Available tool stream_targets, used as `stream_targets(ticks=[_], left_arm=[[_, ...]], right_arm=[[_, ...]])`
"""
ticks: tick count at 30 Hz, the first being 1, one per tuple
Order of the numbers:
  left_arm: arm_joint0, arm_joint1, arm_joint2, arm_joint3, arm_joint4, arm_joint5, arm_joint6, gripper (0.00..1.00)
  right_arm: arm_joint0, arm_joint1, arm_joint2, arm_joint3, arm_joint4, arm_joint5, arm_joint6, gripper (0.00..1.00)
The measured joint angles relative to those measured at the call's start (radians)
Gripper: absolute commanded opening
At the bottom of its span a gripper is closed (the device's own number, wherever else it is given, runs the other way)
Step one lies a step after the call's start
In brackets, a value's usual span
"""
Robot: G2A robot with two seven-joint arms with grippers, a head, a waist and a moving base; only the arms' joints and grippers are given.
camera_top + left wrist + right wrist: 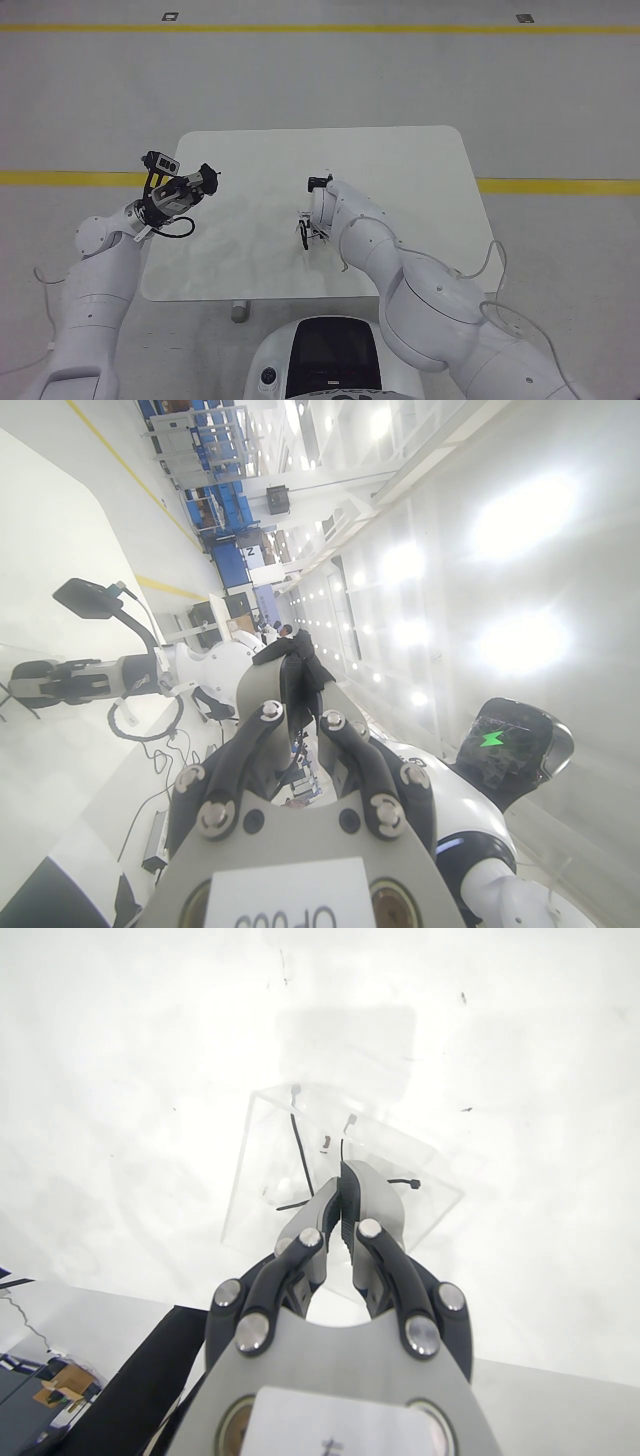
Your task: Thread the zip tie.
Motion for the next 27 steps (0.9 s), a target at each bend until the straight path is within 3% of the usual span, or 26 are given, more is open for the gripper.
stream_targets(ticks=[11, 17, 20, 21, 27], left_arm=[[0.000, 0.000, 0.000, 0.000, 0.000, 0.000, 0.000, 0.00], [0.000, 0.000, 0.000, 0.000, 0.000, 0.000, 0.000, 0.00], [0.000, 0.000, 0.000, 0.000, 0.000, 0.000, 0.000, 0.00], [0.000, 0.000, 0.000, 0.000, 0.000, 0.000, 0.000, 0.00], [0.000, 0.000, 0.000, 0.000, 0.000, 0.000, 0.000, 0.00]], right_arm=[[0.008, 0.015, -0.011, 0.000, -0.063, 0.000, 0.069, 0.00], [0.008, 0.003, 0.007, -0.004, -0.043, 0.000, 0.021, 0.00], [0.000, -0.002, 0.014, -0.008, -0.041, 0.000, 0.003, 0.07], [-0.002, -0.002, 0.016, -0.010, -0.040, 0.000, 0.000, 0.15], [-0.013, -0.002, 0.025, -0.015, -0.047, 0.000, -0.010, 0.22]])
